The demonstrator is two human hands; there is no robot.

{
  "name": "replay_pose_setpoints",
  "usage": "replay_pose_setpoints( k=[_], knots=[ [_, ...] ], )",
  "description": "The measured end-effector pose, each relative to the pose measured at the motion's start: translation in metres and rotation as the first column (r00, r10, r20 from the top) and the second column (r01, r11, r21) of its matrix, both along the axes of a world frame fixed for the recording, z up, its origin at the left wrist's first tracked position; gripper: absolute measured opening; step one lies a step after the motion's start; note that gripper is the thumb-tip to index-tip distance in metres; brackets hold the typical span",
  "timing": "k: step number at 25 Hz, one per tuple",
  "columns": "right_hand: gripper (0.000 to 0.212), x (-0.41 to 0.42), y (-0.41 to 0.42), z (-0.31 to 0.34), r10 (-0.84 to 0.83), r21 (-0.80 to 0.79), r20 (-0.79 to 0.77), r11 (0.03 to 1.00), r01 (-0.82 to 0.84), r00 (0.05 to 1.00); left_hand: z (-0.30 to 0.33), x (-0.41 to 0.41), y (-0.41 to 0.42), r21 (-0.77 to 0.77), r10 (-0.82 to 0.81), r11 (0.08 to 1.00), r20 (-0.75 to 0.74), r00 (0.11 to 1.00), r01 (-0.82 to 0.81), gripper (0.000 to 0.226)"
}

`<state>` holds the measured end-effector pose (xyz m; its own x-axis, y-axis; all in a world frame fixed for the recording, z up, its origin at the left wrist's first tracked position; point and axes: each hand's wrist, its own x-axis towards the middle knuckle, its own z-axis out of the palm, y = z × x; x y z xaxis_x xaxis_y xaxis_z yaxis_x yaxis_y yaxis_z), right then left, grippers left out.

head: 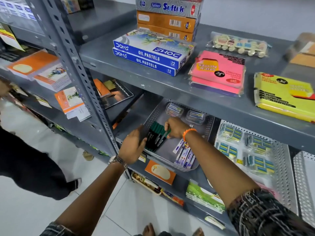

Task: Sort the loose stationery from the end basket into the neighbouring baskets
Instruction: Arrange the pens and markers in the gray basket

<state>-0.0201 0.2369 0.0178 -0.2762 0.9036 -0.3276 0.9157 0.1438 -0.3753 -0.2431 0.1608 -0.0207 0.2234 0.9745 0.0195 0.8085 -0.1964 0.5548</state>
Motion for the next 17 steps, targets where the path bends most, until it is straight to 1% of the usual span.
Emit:
replay_pose_setpoints(
  k=[2,4,6,8,9,11,12,13,14,15,16,17],
  knots=[
    [0.044,-0.006,0.004,-0.005,-0.037,0.045,0.024,0.998,0.036,0.999,0.004,0.002,0.003,0.039,-0.008,0.999,-0.052,0.999,0.010,0.068],
    [0.050,-0.008,0.008,-0.008,-0.053,0.043,0.015,0.998,0.052,0.998,0.009,0.010,0.009,0.088,-0.011,0.996,-0.106,0.994,0.020,0.072],
    [0.045,0.001,0.013,-0.007,-0.087,0.041,-0.032,0.995,0.088,0.996,0.014,0.023,0.020,0.136,-0.074,0.986,-0.142,0.987,0.093,0.072],
    [0.035,0.022,0.015,-0.003,-0.166,0.065,-0.096,0.983,0.172,0.982,0.015,0.041,0.037,0.156,-0.200,0.960,-0.200,0.959,0.233,0.069],
    [0.030,0.035,0.013,-0.001,-0.199,0.105,-0.125,0.972,0.212,0.972,0.013,0.050,0.048,0.150,-0.277,0.934,-0.262,0.924,0.323,0.067],
    [0.019,0.055,0.001,0.006,-0.199,0.222,-0.149,0.948,0.229,0.969,0.008,0.065,0.066,0.085,-0.398,0.878,-0.414,0.818,0.470,0.066],
    [0.017,0.061,-0.006,0.006,-0.177,0.255,-0.123,0.945,0.203,0.977,0.003,0.069,0.074,0.040,-0.426,0.863,-0.475,0.770,0.503,0.066],
    [0.014,0.064,-0.011,0.005,-0.139,0.253,-0.048,0.956,0.146,0.989,-0.002,0.071,0.081,0.006,-0.434,0.858,-0.528,0.730,0.514,0.066],
    [0.018,0.063,-0.018,0.000,-0.107,0.211,0.060,0.973,0.092,0.992,-0.007,0.070,0.086,-0.016,-0.427,0.859,-0.573,0.699,0.512,0.065],
    [0.024,0.060,-0.024,-0.005,-0.092,0.150,0.171,0.986,0.066,0.981,-0.010,0.068,0.090,-0.027,-0.412,0.866,-0.605,0.681,0.500,0.065],
    [0.029,0.056,-0.031,-0.011,-0.078,0.111,0.237,0.992,0.053,0.968,-0.013,0.067,0.092,-0.028,-0.398,0.874,-0.617,0.679,0.486,0.065],
    [0.030,0.052,-0.038,-0.015,-0.063,0.102,0.267,0.994,0.037,0.962,-0.015,0.066,0.093,-0.027,-0.390,0.879,-0.616,0.685,0.477,0.064]
  ],
)
